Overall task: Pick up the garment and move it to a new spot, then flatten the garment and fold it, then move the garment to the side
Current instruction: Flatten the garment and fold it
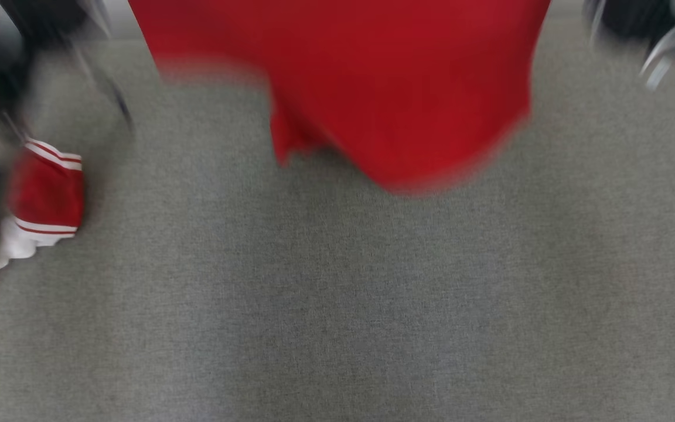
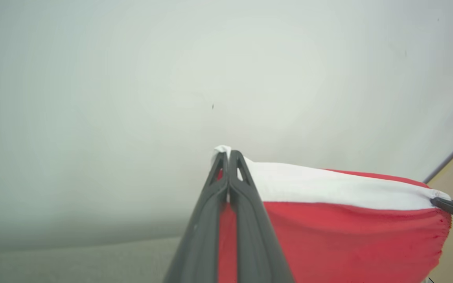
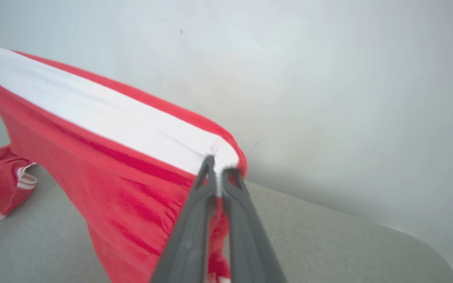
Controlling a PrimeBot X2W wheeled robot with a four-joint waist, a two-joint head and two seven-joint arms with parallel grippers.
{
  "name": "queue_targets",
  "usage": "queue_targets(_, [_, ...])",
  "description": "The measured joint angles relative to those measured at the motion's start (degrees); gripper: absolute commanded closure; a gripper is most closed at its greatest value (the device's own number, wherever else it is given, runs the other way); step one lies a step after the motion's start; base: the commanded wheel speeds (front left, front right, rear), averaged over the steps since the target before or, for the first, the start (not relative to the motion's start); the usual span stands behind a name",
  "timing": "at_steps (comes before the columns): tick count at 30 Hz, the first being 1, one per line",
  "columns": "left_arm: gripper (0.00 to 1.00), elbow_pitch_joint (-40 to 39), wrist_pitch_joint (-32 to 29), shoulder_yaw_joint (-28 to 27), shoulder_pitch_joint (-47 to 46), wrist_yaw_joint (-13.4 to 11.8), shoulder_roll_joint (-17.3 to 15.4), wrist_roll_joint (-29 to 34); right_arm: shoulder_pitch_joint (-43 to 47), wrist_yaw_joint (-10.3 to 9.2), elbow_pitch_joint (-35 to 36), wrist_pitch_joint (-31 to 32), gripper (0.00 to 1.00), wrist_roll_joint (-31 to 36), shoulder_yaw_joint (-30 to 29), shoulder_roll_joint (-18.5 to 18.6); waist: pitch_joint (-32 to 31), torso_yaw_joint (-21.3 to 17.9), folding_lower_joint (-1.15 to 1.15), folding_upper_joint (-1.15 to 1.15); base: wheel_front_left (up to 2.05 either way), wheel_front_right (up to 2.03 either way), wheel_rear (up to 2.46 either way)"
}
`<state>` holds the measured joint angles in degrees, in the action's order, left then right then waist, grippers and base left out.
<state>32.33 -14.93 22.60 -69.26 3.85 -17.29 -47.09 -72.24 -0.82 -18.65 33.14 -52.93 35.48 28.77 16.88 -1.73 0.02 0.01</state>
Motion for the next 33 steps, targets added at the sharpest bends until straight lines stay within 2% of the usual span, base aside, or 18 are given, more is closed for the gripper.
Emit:
queue_targets(2, [1.00, -0.4, 3.0, -1.7, -9.0, -1.6, 0.5, 3.0, -7.0, 0.33, -3.5, -5.4, 1.00, 1.8, -2.9, -2.1, 1.5, 0.0, 0.00, 0.00, 0.00, 0.00, 0.00])
queue_targets(4, [1.00, -1.8, 5.2, -2.2, -13.2, -1.7, 1.9, 3.4, -13.2, 0.43, -4.9, -10.1, 1.00, 2.2, -3.1, -2.7, 3.1, 0.0, -0.02, -0.02, 0.00, 0.00, 0.00])
queue_targets(8, [1.00, -4.4, 8.0, -0.8, -9.6, -0.2, 2.7, 4.3, -12.6, 3.96, -5.0, -17.2, 1.00, 3.8, -2.7, -2.1, 6.4, 0.6, -0.01, -0.01, 0.00, 0.00, 0.00])
queue_targets(9, [1.00, -4.4, 8.0, -0.8, -9.6, -0.2, 2.7, 4.3, -12.6, 3.96, -5.0, -17.2, 1.00, 3.8, -2.7, -2.1, 6.4, 0.6, -0.01, -0.01, 0.00, 0.00, 0.00])
queue_targets(11, [1.00, -3.1, 9.9, -0.9, -4.3, 0.3, 2.4, 3.6, -7.7, 5.83, -7.4, -20.2, 1.00, 3.8, -1.5, -2.3, 7.8, 0.9, -0.01, -0.01, 0.00, 0.00, 0.00])
queue_targets(15, [1.00, 0.7, 11.0, 2.9, 10.6, 1.4, 1.6, 3.6, 6.2, 7.42, -9.5, -25.1, 1.00, 2.9, 1.2, -2.7, 8.9, 1.8, 0.01, 0.01, 0.00, 0.00, 0.00])
queue_targets(19, [1.00, 1.9, 14.1, 3.8, 22.5, 1.8, 2.4, 2.4, 18.4, 7.90, -9.2, -30.1, 1.00, 0.0, 2.4, -2.7, 7.6, 2.2, -0.02, 0.00, 0.00, 0.00, 0.00])
queue_targets(24, [1.00, 1.9, 16.0, 6.6, 30.8, 2.3, 2.8, 2.8, 30.8, 7.97, -8.7, -34.0, 1.00, -1.1, 5.3, -1.0, 4.5, 2.0, -0.03, 0.00, 0.00, 0.00, 0.00])
queue_targets(33, [1.00, 0.5, 19.9, 7.9, 40.3, 2.3, 1.8, 3.2, 39.1, 8.14, -4.2, -37.2, 1.00, -3.7, 10.0, 2.0, -2.7, 1.3, -0.04, -0.01, 0.00, 0.00, 0.00])
